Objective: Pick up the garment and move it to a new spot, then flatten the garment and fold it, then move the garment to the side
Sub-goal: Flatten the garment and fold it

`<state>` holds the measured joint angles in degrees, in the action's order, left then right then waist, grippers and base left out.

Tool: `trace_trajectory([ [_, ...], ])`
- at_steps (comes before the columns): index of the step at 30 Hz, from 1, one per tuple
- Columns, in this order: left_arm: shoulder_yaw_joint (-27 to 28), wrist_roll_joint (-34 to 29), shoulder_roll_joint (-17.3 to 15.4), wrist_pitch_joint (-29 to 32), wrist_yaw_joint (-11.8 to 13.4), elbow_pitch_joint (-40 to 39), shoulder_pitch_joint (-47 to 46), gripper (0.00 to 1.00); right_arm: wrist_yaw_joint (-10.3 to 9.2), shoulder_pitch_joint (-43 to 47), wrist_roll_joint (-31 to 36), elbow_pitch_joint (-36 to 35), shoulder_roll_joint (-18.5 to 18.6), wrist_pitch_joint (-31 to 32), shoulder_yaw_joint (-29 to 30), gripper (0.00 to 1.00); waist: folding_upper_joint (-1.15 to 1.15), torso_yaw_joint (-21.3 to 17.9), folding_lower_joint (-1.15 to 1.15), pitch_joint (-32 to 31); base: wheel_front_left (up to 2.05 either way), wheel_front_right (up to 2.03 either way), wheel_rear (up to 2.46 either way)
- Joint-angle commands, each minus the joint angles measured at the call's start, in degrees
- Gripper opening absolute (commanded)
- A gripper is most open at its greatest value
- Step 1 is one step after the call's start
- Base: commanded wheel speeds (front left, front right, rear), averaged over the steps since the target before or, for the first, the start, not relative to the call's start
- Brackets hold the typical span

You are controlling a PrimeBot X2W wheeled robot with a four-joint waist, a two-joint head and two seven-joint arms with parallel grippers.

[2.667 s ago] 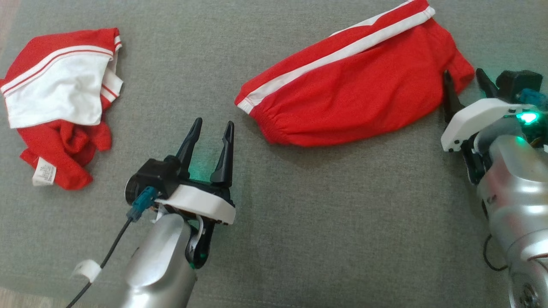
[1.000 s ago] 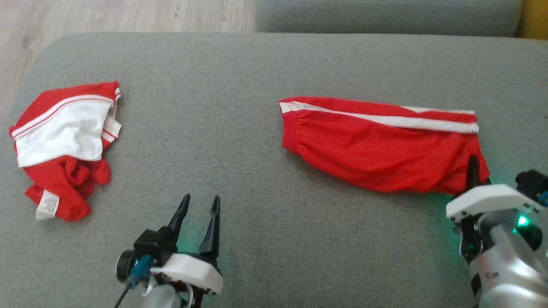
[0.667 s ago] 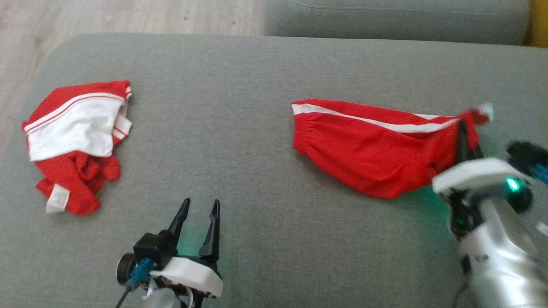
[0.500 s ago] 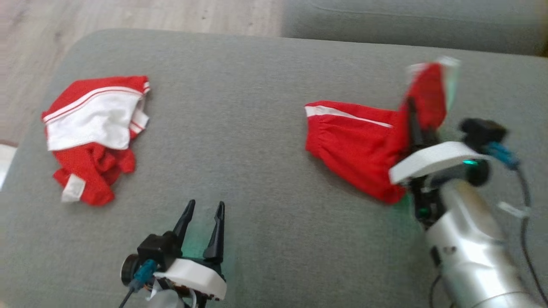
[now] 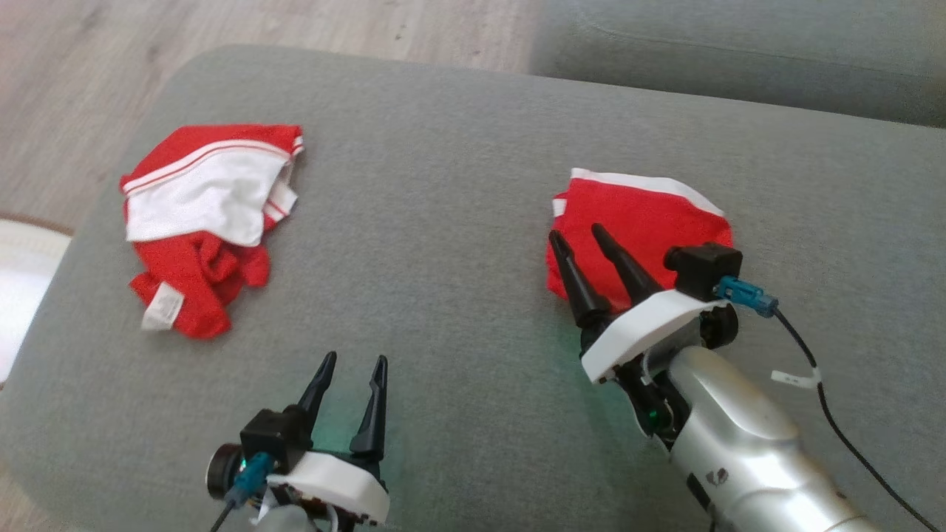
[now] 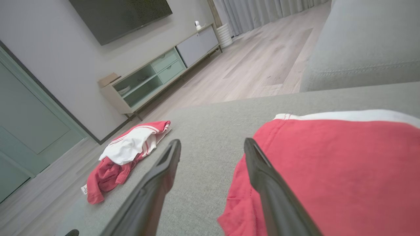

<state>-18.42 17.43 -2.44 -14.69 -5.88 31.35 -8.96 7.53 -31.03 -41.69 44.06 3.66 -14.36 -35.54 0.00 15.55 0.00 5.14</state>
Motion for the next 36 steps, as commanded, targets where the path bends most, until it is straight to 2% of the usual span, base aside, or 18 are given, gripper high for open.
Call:
trace_trajectory([
  [1, 2.13, -0.63, -0.43, -0.30, -0.08, -1.39, -0.99, 1.00, -0.04, -0.54, 0.81, -2.08, -0.77, -0.63, -0.54, 1.00, 0.00, -1.48, 0.00, -0.70, 0.00, 0.00, 0.00],
  [3, 2.66, -1.06, -0.43, -0.30, -0.07, -1.55, -0.95, 1.00, -0.04, 0.13, 2.28, -2.71, -0.78, -0.63, 0.83, 1.00, 0.00, -2.98, 0.00, -1.22, 0.00, 0.00, 0.00],
  [5, 3.52, -1.82, -0.43, -0.30, -0.03, -1.80, -0.81, 1.00, -0.04, 1.87, 5.97, -3.96, -0.78, -0.63, 5.40, 1.00, 0.00, -5.46, 0.00, -2.09, 0.00, 0.00, 0.00],
  [12, 5.74, -5.30, -0.43, -0.30, 1.44, -3.00, -0.27, 1.00, -0.04, 8.65, 21.81, -5.82, -0.56, -0.63, 23.21, 1.00, 0.00, -10.23, 0.00, -3.85, 0.00, 0.00, 0.00],
  [16, 6.82, -8.06, -0.43, -0.30, 2.73, -4.43, 0.89, 1.00, -0.04, 12.57, 28.45, -6.86, -0.70, -0.63, 29.63, 1.00, 0.00, -12.14, 0.00, -4.63, 0.00, 0.00, 0.00],
  [20, 7.50, -9.40, -0.43, -0.30, 3.43, -5.71, 2.34, 1.00, -0.04, 15.12, 30.01, -7.20, -0.75, -0.63, 31.24, 1.00, 0.00, -13.39, 0.00, -5.27, 0.00, 0.00, 0.00],
  [28, 7.57, -10.00, -0.43, -0.30, 4.72, -8.90, 7.61, 1.00, -0.04, 20.47, 28.37, -6.89, -0.77, -0.63, 31.77, 1.00, 0.00, -15.36, 0.00, -6.46, 0.00, 0.00, 0.00],
  [36, 6.83, -10.03, -0.43, -0.30, 4.56, -9.16, 7.75, 1.00, -0.04, 20.16, 27.91, -6.66, -0.78, -0.63, 31.31, 1.00, 0.00, -14.97, 0.00, -6.09, 0.00, 0.00, 0.00],
])
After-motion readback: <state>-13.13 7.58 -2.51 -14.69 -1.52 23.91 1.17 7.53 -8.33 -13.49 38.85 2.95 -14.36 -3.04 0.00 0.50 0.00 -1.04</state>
